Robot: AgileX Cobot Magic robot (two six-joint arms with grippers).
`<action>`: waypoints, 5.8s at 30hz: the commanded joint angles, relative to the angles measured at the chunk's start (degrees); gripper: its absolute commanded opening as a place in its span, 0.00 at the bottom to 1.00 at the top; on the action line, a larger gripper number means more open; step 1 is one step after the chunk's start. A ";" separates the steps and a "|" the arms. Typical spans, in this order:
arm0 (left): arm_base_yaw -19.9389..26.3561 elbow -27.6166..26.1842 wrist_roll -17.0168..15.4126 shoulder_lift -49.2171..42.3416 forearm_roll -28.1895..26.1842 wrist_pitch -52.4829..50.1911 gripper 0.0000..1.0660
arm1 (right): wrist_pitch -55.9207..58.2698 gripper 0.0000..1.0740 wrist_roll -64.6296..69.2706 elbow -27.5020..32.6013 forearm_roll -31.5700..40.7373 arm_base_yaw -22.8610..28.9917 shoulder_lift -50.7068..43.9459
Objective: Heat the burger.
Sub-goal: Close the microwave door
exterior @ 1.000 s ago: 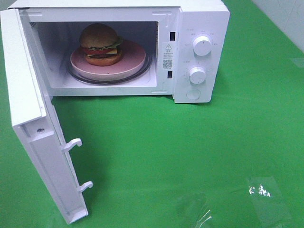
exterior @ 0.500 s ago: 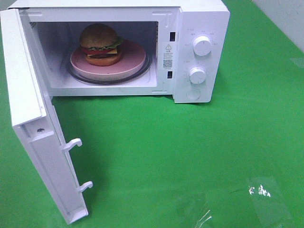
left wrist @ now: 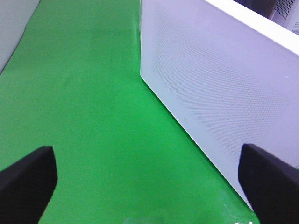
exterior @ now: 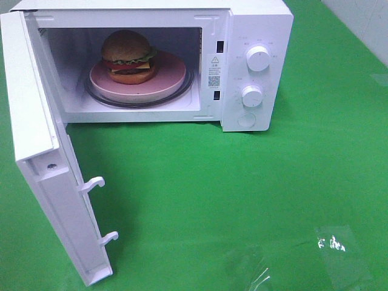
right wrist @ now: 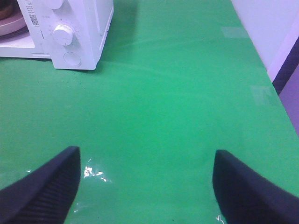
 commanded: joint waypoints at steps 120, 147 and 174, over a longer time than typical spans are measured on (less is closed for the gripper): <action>-15.70 10.20 -17.65 86.00 22.29 -111.27 0.00 | -0.74 0.68 0.40 0.17 -0.11 -0.29 -1.43; -34.95 -8.19 -12.26 102.85 5.44 -109.61 0.00 | -0.74 0.68 0.40 0.17 -0.11 -0.29 -1.43; -34.95 -31.28 -12.26 114.76 5.44 -99.75 0.00 | -0.74 0.68 0.40 0.17 -0.17 -0.29 -1.43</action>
